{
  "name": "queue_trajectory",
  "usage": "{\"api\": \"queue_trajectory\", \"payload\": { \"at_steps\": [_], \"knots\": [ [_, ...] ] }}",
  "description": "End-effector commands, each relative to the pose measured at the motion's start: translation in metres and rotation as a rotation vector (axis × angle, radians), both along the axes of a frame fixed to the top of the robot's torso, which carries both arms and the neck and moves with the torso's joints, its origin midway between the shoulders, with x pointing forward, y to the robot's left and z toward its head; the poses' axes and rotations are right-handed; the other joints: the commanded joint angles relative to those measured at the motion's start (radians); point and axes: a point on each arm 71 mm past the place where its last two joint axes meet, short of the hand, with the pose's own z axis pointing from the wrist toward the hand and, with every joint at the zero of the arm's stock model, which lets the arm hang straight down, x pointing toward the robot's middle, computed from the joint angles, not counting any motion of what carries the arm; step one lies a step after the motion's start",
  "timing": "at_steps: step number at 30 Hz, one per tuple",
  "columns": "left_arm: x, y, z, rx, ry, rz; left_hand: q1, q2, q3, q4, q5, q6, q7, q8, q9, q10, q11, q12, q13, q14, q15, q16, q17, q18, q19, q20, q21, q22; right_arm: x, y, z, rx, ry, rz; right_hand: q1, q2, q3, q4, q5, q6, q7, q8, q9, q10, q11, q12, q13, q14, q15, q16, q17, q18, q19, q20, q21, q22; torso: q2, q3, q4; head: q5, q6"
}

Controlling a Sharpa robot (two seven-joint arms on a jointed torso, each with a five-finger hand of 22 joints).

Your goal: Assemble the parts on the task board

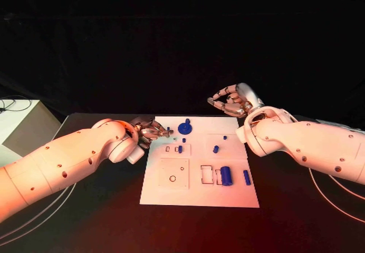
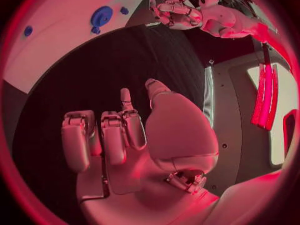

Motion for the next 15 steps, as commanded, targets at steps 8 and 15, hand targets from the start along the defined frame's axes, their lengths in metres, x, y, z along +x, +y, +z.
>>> {"api": "queue_trajectory", "payload": {
  "at_steps": [8, 15],
  "knots": [
    [0.010, -0.014, 0.003, 0.259, 0.043, -0.110, -0.018, 0.013, -0.014, -0.002, 0.008, 0.025, -0.017, 0.043, 0.037, -0.001, -0.017, -0.003, 0.003, 0.106, -0.007, 0.003, 0.263, -0.020, 0.006, -0.007, 0.002, 0.003, 0.004, -0.009, 0.000, 0.007, 0.086, 0.026, 0.018, -0.003, 0.001, -0.002, 0.033, -0.026, 0.003, 0.005, 0.016, -0.006, -0.001, -0.001, 0.119, 0.106, -0.005, 0.004, 0.263, -0.017, 0.083, -0.008, -0.002, 0.227, -0.004, 0.0051, -0.0021, 0.001, -0.010],
    [0.012, -0.029, 0.003, 0.356, 0.072, -0.203, -0.098, 0.014, -0.058, 0.001, 0.003, 0.013, -0.026, 0.085, 0.099, 0.000, -0.026, -0.002, 0.004, 0.106, -0.015, 0.003, 0.263, -0.022, 0.010, -0.016, 0.004, 0.009, 0.005, -0.012, 0.001, -0.010, 0.101, 0.021, 0.019, -0.007, 0.001, -0.001, 0.047, -0.032, 0.005, 0.005, 0.022, -0.008, 0.001, -0.002, 0.118, 0.106, -0.003, 0.004, 0.263, -0.016, 0.082, -0.007, -0.004, 0.226, -0.001, 0.0047, -0.0040, 0.002, -0.016]
  ]
}}
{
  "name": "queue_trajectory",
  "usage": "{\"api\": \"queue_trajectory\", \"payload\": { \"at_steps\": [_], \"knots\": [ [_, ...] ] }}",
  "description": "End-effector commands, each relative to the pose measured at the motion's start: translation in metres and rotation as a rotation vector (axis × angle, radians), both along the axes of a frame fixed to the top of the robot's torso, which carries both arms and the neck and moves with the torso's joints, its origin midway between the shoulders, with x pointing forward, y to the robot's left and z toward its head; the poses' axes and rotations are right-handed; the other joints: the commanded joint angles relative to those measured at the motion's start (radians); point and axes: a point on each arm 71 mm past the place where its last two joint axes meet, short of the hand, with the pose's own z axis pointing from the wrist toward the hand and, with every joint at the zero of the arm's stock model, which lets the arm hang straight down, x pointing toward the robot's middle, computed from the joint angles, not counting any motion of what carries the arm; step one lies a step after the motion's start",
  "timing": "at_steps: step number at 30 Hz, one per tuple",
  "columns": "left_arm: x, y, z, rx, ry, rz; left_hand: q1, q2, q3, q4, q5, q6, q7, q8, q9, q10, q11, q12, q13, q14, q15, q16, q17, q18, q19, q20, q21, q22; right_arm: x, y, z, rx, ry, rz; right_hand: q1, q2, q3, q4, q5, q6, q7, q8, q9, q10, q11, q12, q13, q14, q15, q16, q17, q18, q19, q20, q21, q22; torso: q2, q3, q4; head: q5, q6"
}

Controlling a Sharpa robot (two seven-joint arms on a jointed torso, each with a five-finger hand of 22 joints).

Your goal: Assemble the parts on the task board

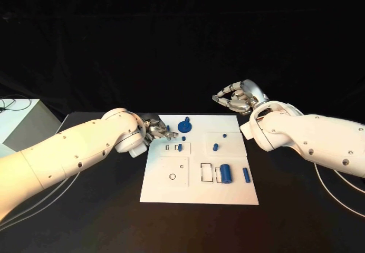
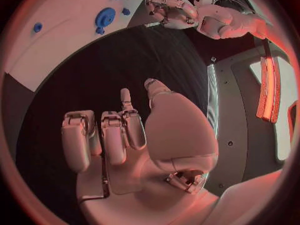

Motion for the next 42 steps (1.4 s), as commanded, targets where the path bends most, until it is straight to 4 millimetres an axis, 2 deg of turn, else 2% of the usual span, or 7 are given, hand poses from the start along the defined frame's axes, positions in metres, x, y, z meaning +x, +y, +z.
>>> {"api": "queue_trajectory", "payload": {
  "at_steps": [1, 9, 11, 14, 32, 42],
  "knots": [
    [0.000, -0.007, -0.002, 0.112, 0.043, -0.082, -0.017, 0.001, -0.012, 0.000, -0.002, -0.005, -0.005, 0.009, 0.014, -0.001, -0.010, -0.002, 0.003, 0.106, -0.008, 0.003, 0.263, -0.007, 0.002, -0.008, 0.004, 0.003, 0.000, 0.001, -0.002, -0.019, 0.035, 0.020, 0.008, -0.004, 0.001, -0.001, 0.010, -0.010, 0.000, 0.001, 0.003, -0.007, 0.002, -0.002, 0.118, 0.106, -0.003, 0.004, 0.263, -0.017, 0.082, -0.007, -0.004, 0.226, 0.002, -0.0005, -0.0007, 0.000, -0.003],
    [0.004, -0.023, 0.000, 0.154, 0.055, -0.128, -0.023, 0.007, -0.016, -0.001, -0.001, -0.007, -0.006, 0.013, 0.023, 0.001, -0.011, 0.000, 0.005, 0.106, -0.009, 0.003, 0.263, -0.007, 0.004, -0.009, 0.005, 0.005, 0.001, -0.001, -0.002, -0.032, 0.046, 0.016, 0.008, -0.005, 0.000, 0.000, 0.016, -0.013, 0.001, 0.001, 0.005, -0.008, 0.002, -0.003, 0.117, 0.106, -0.003, 0.004, 0.263, -0.017, 0.082, -0.007, -0.003, 0.227, 0.003, 0.0006, -0.0038, -0.002, -0.008],
    [0.005, -0.025, 0.000, 0.159, 0.059, -0.137, -0.025, 0.008, -0.017, -0.001, -0.001, -0.009, -0.006, 0.013, 0.025, 0.000, -0.011, 0.000, 0.004, 0.106, -0.009, 0.003, 0.263, -0.008, 0.006, -0.009, 0.006, 0.008, 0.001, -0.001, -0.002, -0.034, 0.048, 0.014, 0.008, -0.005, 0.000, 0.000, 0.016, -0.013, 0.001, 0.001, 0.005, -0.008, 0.002, -0.003, 0.117, 0.106, -0.003, 0.004, 0.263, -0.017, 0.082, -0.007, -0.003, 0.227, 0.003, -0.0005, -0.0020, -0.005, -0.010],
    [0.005, -0.028, 0.000, 0.167, 0.065, -0.148, -0.026, 0.008, -0.019, -0.001, -0.001, -0.010, -0.006, 0.014, 0.027, 0.000, -0.011, -0.001, 0.004, 0.106, -0.009, 0.003, 0.263, -0.008, 0.006, -0.009, 0.007, 0.008, 0.001, -0.001, -0.002, -0.036, 0.049, 0.013, 0.008, -0.005, 0.000, 0.000, 0.016, -0.013, 0.001, 0.001, 0.005, -0.008, 0.002, -0.003, 0.117, 0.106, -0.003, 0.004, 0.263, -0.017, 0.082, -0.007, -0.003, 0.227, 0.003, -0.0003, -0.0010, -0.008, -0.011],
    [0.009, -0.036, -0.003, 0.195, 0.092, -0.174, -0.024, 0.015, -0.020, -0.003, 0.001, -0.016, -0.006, 0.016, 0.035, -0.003, -0.012, -0.003, 0.001, 0.106, -0.010, 0.003, 0.263, -0.008, 0.006, -0.010, 0.007, 0.009, 0.001, -0.001, -0.002, -0.041, 0.055, 0.013, 0.007, -0.006, 0.000, 0.000, 0.020, -0.016, 0.002, 0.001, 0.006, -0.009, 0.003, -0.003, 0.117, 0.106, -0.003, 0.004, 0.263, -0.016, 0.081, -0.007, -0.005, 0.226, 0.004, -0.0028, -0.0008, -0.013, -0.020],
    [0.011, -0.038, -0.005, 0.195, 0.095, -0.170, -0.021, 0.017, -0.019, -0.003, 0.002, -0.018, -0.006, 0.016, 0.038, -0.004, -0.012, -0.004, 0.000, 0.106, -0.010, 0.003, 0.263, -0.008, 0.007, -0.010, 0.007, 0.010, 0.001, 0.001, -0.003, -0.042, 0.058, 0.018, 0.007, -0.006, 0.000, 0.000, 0.020, -0.016, 0.002, 0.001, 0.006, -0.009, 0.003, -0.003, 0.117, 0.106, -0.003, 0.004, 0.263, -0.016, 0.081, -0.007, -0.005, 0.226, 0.005, -0.0017, 0.0008, -0.016, -0.024]
  ]
}}
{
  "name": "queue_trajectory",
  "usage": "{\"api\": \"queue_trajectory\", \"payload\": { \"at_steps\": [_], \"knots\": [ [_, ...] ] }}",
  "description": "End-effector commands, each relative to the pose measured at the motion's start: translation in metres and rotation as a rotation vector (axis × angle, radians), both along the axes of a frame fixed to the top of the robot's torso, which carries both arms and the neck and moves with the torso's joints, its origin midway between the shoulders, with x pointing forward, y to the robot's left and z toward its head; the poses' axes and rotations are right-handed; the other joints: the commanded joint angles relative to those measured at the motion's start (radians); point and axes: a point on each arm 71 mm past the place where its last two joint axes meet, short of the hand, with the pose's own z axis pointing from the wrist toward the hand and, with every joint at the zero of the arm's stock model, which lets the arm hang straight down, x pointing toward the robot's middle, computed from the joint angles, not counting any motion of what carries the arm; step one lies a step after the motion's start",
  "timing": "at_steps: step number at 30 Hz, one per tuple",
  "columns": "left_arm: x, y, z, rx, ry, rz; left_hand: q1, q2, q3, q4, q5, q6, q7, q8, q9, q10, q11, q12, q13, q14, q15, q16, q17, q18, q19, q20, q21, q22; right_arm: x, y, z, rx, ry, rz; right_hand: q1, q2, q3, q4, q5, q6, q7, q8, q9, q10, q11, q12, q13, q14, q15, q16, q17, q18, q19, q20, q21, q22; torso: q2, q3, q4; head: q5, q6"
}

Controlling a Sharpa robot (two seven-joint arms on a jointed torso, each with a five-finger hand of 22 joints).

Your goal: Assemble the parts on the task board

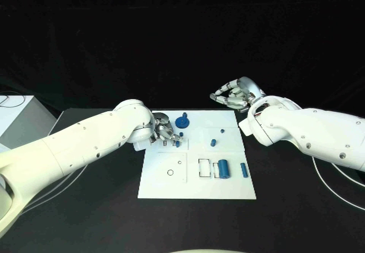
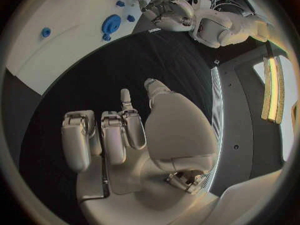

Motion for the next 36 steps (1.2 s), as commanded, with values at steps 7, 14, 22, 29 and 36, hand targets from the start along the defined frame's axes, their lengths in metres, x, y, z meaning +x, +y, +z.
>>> {"api": "queue_trajectory", "payload": {
  "at_steps": [7, 14, 22, 29, 36],
  "knots": [
    [0.0005, -0.0034, -0.0008, 0.013, 0.014, -0.019, 0.013, 0.010, -0.002, -0.004, 0.003, -0.011, -0.002, 0.007, 0.010, -0.006, -0.005, -0.004, -0.001, 0.102, -0.006, 0.003, 0.263, -0.008, 0.003, -0.007, 0.003, 0.002, -0.0003, 0.0032, -0.0001, -0.013, 0.004, 0.021, 0.007, -0.006, 0.000, 0.000, 0.003, -0.006, -0.001, 0.001, 0.001, -0.005, -0.001, -0.003, 0.116, 0.106, -0.003, 0.004, 0.263, -0.016, 0.082, -0.007, -0.005, 0.226, 0.000, 0.0009, 0.0014, -0.001, -0.007],
    [0.0010, -0.0054, -0.0024, 0.014, 0.020, -0.021, 0.023, 0.013, 0.001, -0.005, 0.004, -0.014, -0.001, 0.008, 0.016, -0.007, -0.005, -0.005, -0.002, 0.102, -0.006, 0.003, 0.263, -0.008, 0.003, -0.007, 0.003, 0.002, -0.0004, 0.0047, -0.0003, -0.014, 0.007, 0.024, 0.004, -0.005, 0.000, 0.001, 0.006, -0.008, 0.000, 0.001, 0.004, -0.004, -0.001, -0.003, 0.117, 0.106, -0.002, 0.004, 0.263, -0.016, 0.081, -0.006, -0.006, 0.226, 0.000, 0.0015, 0.0002, -0.001, -0.009],
    [0.0019, -0.0059, -0.0042, 0.016, 0.028, -0.021, 0.042, 0.020, 0.009, -0.005, 0.005, -0.017, -0.002, 0.010, 0.026, -0.008, -0.005, -0.005, -0.002, 0.102, -0.006, 0.003, 0.263, -0.008, 0.003, -0.007, 0.003, 0.002, -0.0006, 0.0058, -0.0003, -0.014, 0.008, 0.027, 0.004, -0.004, 0.000, 0.001, 0.007, -0.008, 0.000, 0.001, 0.004, -0.004, 0.000, -0.003, 0.117, 0.106, -0.002, 0.004, 0.263, -0.016, 0.081, -0.006, -0.007, 0.225, 0.000, 0.0015, 0.0014, -0.003, -0.013],
    [0.0025, -0.0069, -0.0055, 0.016, 0.034, -0.021, 0.058, 0.025, 0.018, -0.006, 0.005, -0.019, -0.003, 0.011, 0.034, -0.008, -0.006, -0.004, -0.001, 0.102, -0.007, 0.003, 0.263, -0.008, 0.002, -0.007, 0.003, 0.002, -0.0008, 0.0068, -0.0004, -0.014, 0.009, 0.030, 0.004, -0.004, 0.001, 0.001, 0.007, -0.008, 0.000, 0.001, 0.005, -0.004, 0.000, -0.003, 0.117, 0.106, -0.002, 0.004, 0.263, -0.016, 0.081, -0.006, -0.007, 0.225, 0.000, 0.0023, 0.0003, -0.003, -0.016],
    [0.0024, -0.0073, -0.0067, 0.013, 0.043, -0.023, 0.100, 0.035, 0.051, -0.010, 0.004, -0.023, -0.005, 0.011, 0.050, -0.011, -0.008, -0.006, -0.003, 0.102, -0.009, 0.003, 0.263, -0.008, 0.002, -0.008, 0.003, 0.003, -0.0007, 0.0070, -0.0006, -0.015, 0.011, 0.030, 0.004, -0.004, 0.001, 0.001, 0.007, -0.008, 0.000, 0.001, 0.005, -0.004, 0.000, -0.003, 0.117, 0.106, -0.002, 0.004, 0.263, -0.016, 0.081, -0.006, -0.007, 0.225, 0.000, 0.0026, 0.0010, -0.005, -0.018]
  ]
}}
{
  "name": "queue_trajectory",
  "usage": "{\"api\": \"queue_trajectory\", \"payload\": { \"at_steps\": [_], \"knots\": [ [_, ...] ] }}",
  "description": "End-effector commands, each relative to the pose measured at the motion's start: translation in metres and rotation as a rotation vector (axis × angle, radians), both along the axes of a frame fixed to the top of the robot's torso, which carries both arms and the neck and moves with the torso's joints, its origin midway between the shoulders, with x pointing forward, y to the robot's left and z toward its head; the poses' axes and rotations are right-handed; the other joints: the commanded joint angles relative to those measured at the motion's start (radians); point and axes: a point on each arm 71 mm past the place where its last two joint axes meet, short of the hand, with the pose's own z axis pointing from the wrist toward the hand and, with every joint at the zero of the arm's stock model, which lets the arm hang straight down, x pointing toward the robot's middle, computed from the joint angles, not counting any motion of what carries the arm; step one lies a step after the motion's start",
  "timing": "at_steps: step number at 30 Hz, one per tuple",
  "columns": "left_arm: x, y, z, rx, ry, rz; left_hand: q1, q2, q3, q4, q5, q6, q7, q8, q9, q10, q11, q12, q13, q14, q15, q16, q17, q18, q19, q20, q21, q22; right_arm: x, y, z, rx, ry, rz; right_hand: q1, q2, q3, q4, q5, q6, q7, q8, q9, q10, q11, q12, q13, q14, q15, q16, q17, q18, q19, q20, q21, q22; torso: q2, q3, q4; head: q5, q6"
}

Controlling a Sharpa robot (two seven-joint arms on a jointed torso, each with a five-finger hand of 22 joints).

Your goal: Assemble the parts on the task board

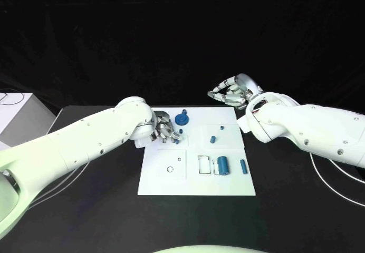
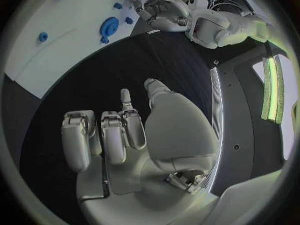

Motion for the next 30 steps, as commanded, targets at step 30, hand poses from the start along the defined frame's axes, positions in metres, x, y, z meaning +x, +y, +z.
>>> {"api": "queue_trajectory", "payload": {
  "at_steps": [30],
  "knots": [
    [-0.0042, -0.0002, 0.0009, -0.075, 0.041, 0.015, -0.029, -0.077, 0.525, -0.241, 0.144, 0.006, -0.016, 0.061, 0.220, 0.021, -0.020, -0.007, 0.012, 0.106, -0.023, 0.003, 0.263, -0.012, 0.013, -0.024, 0.013, 0.024, 0.0009, 0.0032, -0.0013, -0.014, 0.005, 0.016, 0.003, -0.001, 0.002, 0.001, 0.006, -0.010, 0.000, 0.002, 0.004, -0.005, 0.000, -0.004, 0.116, 0.106, -0.002, 0.004, 0.263, -0.015, 0.079, -0.006, -0.007, 0.222, -0.001, 0.0006, 0.0015, 0.000, 0.001]
  ]
}}
